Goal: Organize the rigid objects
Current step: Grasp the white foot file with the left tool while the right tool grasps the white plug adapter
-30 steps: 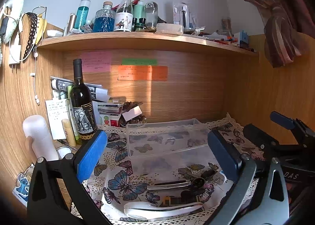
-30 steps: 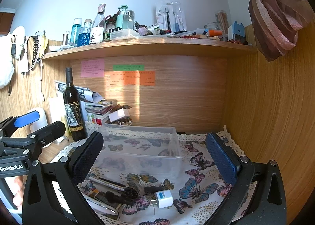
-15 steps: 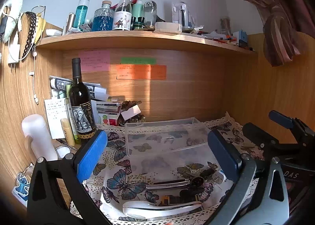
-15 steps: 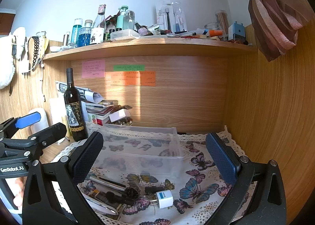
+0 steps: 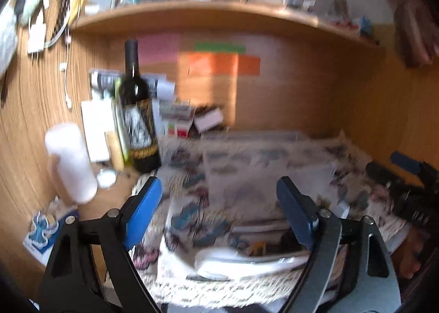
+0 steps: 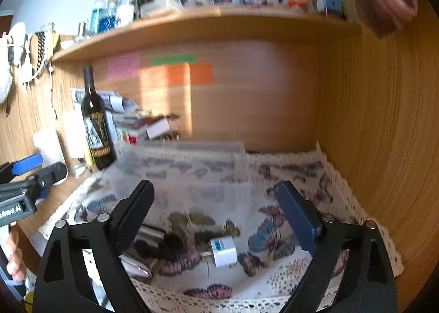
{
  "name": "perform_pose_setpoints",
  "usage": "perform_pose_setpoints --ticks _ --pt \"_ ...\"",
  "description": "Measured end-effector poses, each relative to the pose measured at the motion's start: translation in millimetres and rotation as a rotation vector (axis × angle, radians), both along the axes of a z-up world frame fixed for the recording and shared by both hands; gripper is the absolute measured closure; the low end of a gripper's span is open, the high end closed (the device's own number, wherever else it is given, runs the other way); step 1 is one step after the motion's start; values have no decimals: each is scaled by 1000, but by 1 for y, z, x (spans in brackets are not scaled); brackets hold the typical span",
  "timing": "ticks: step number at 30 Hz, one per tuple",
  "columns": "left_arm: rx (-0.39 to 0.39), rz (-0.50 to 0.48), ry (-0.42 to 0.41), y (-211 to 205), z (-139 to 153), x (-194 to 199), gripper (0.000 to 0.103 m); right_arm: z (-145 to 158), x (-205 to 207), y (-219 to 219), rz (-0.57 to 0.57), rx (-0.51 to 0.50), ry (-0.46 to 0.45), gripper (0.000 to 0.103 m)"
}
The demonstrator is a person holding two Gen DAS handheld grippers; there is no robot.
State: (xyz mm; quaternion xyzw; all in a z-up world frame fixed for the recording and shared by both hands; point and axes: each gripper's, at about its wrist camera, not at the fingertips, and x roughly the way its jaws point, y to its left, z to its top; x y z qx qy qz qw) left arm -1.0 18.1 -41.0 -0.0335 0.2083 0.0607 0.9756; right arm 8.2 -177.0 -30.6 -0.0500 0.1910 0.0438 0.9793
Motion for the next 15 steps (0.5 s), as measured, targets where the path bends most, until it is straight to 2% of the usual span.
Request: perform_pose_setpoints --ticks 3,10,15 --pt "6 7 64 4 -19 1 21 -11 3 -4 -5 -2 40 18" --pt "-4 3 203 10 -63 1 21 -29 6 -8 -11 -25 103 17" --pt "35 -4 261 5 -83 -4 21 -38 12 -13 -14 -17 147 17"
